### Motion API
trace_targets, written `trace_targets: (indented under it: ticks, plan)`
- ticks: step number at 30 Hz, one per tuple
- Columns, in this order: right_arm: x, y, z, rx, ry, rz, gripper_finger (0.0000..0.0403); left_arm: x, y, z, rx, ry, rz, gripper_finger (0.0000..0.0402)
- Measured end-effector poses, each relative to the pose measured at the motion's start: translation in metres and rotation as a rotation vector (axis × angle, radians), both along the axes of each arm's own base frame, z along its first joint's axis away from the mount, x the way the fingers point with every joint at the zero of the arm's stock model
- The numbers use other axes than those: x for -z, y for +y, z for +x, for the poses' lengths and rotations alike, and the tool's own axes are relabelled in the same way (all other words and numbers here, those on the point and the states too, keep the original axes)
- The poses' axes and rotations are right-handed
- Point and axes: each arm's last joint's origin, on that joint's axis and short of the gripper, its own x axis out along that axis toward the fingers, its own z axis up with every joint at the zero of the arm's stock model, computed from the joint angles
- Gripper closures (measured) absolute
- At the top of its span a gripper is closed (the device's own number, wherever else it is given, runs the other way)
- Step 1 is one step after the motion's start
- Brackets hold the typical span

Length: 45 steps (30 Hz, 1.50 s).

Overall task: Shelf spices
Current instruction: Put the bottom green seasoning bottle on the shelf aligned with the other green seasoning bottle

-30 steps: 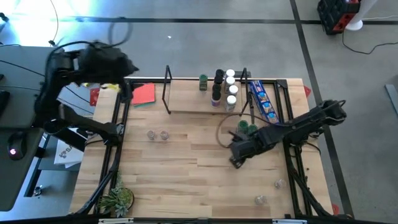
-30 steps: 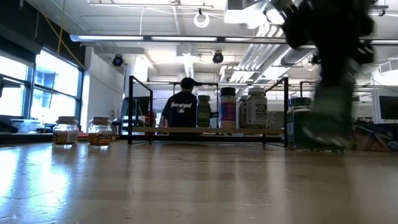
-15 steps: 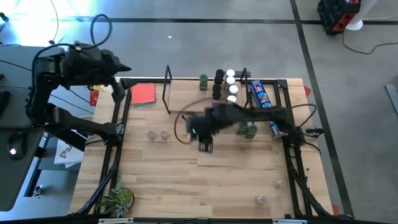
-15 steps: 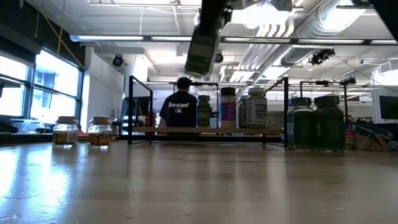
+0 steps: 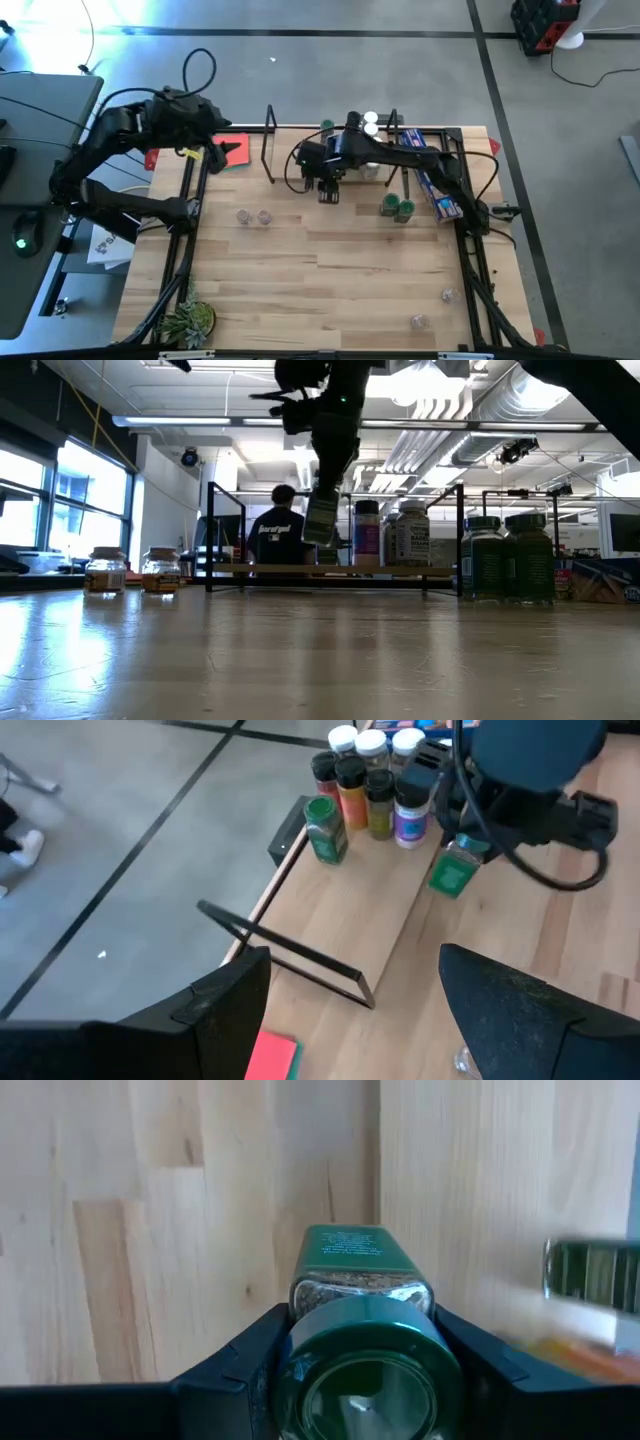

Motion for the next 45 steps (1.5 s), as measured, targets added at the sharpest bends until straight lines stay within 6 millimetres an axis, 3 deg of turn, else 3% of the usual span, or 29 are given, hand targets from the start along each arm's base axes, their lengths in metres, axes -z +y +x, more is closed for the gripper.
trace_targets:
  ticks: [10,17,20,27,40,45]
  plan:
    - [-0.003,-0.047,-0.002,0.03,-0.083,-0.021,0.0222,0.047,0.006,0.019,0.044,0.046,-0.05,0.0115]
    - [-0.004,-0.069,-0.006,0.061,-0.128,-0.015,0.0222,0.062,0.009,0.028,0.039,0.046,-0.056,0.0115]
    - [-0.003,-0.074,-0.005,0.066,-0.134,-0.018,0.0221,0.064,0.01,0.03,0.039,0.034,-0.051,0.0115]
    - [0.027,-0.078,0.004,0.04,-0.061,0.003,0.0213,0.064,0.01,0.03,0.039,0.027,-0.048,0.0115]
    - [0.027,-0.086,0.001,0.025,-0.048,-0.011,0.0207,0.064,0.01,0.03,0.04,0.028,-0.049,0.0115]
    - [0.027,-0.089,0.0,0.019,-0.042,-0.023,0.0172,0.064,0.01,0.03,0.046,0.027,-0.055,0.0115]
